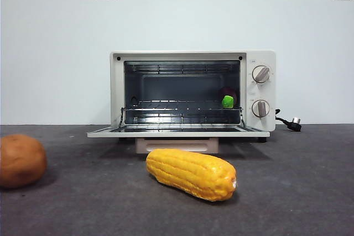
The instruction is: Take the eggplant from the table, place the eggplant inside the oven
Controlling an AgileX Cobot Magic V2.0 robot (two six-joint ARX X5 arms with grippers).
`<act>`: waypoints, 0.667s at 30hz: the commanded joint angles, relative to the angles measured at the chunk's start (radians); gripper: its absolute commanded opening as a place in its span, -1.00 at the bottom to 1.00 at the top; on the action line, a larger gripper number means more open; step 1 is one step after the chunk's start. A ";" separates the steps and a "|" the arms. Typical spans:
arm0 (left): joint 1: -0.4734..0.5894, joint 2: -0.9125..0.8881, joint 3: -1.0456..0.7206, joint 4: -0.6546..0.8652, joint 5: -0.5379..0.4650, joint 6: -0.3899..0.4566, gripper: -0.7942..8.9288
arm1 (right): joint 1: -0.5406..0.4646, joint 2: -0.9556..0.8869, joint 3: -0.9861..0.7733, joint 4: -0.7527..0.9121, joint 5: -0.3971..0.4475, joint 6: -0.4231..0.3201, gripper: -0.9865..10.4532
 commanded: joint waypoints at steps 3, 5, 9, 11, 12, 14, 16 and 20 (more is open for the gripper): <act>0.106 0.089 -0.010 0.044 0.153 0.012 -0.85 | 0.022 -0.026 0.003 -0.007 -0.002 -0.014 -0.85; 0.151 0.134 -0.020 0.060 0.201 0.008 -0.85 | 0.024 -0.038 0.003 -0.017 -0.002 -0.015 -0.85; 0.224 0.235 -0.050 0.084 0.278 0.005 -0.85 | 0.024 -0.065 0.003 -0.028 0.003 -0.015 -0.85; 0.250 0.278 -0.072 0.105 0.308 0.003 -0.85 | 0.024 -0.081 0.003 -0.034 0.006 -0.015 -0.85; 0.263 0.298 -0.085 0.121 0.319 0.003 -0.85 | 0.024 -0.087 0.003 -0.039 0.006 -0.015 -0.85; 0.283 0.328 -0.117 0.167 0.326 -0.009 -0.85 | 0.024 -0.099 0.003 -0.050 0.006 -0.015 -0.85; 0.304 0.357 -0.152 0.213 0.327 -0.018 -0.85 | 0.024 -0.108 0.003 -0.059 0.007 -0.015 -0.85; 0.329 0.397 -0.229 0.288 0.327 -0.021 -0.85 | 0.024 -0.112 0.003 -0.075 0.022 -0.015 -0.85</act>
